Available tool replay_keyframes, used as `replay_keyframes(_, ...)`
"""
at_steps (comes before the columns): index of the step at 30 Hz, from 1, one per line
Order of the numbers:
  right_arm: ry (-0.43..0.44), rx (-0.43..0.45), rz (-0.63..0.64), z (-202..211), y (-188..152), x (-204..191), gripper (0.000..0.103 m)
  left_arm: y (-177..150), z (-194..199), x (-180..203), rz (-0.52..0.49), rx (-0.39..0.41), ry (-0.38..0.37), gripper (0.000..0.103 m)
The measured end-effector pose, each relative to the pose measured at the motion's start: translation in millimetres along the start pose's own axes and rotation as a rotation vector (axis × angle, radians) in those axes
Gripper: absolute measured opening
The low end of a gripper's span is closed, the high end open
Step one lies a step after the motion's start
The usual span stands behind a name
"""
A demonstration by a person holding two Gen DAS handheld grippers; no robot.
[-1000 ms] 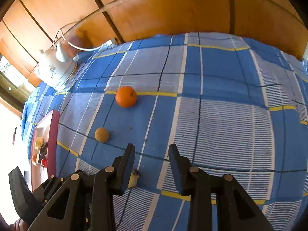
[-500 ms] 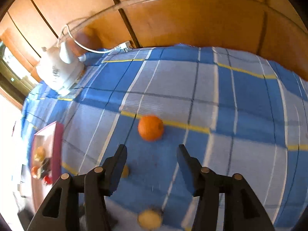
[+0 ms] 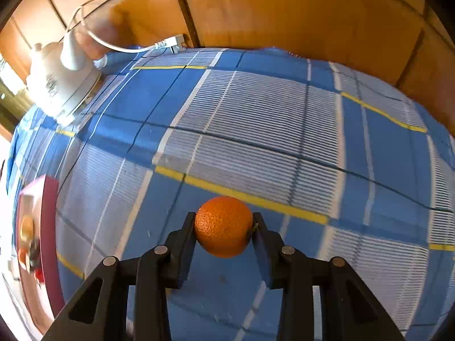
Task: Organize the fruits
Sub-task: 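Grasp the large orange with the right gripper while the left gripper lifts the dark brown fruit, then lower the dark brown fruit into the tray and open the left gripper while the right gripper holds the orange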
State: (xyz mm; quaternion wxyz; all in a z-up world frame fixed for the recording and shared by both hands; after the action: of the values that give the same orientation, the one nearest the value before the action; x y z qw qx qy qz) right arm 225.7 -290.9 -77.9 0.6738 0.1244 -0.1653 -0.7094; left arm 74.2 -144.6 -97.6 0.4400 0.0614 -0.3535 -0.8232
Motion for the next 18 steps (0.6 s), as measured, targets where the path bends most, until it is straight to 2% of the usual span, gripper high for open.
replay_keyframes(4,-0.017,-0.009,0.031,19.5,-30.2,18.6,0.038,1.5,0.3,-1.4,0.008,-0.009,-0.007,0.047)
replay_keyframes(8,-0.076,-0.017,0.043,25.7,-61.0,39.9,0.038,9.1,6.8,-7.2,0.067,-0.029,-0.045,0.047)
replay_keyframes(13,-0.088,-0.029,0.008,20.9,-77.0,56.0,0.038,20.0,45.4,-16.2,0.116,0.046,-0.068,0.047)
replay_keyframes(18,-0.079,0.004,0.014,24.0,-75.8,55.3,0.038,31.7,89.4,-58.0,0.206,0.135,0.005,0.047)
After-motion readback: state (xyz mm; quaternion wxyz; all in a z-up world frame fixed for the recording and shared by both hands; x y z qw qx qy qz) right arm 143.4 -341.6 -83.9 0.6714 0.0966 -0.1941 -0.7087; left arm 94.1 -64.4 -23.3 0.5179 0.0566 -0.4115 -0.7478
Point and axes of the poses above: each gripper's, at about its wrist camera, not at the fingertips, and z roughly against the way its jaws point, x to its right, y to its top, the point moved 2 cm from there along -z, roughly the way its jaws point, and after that the axes turned 13 degrees about -y, right-handed, at the moved point
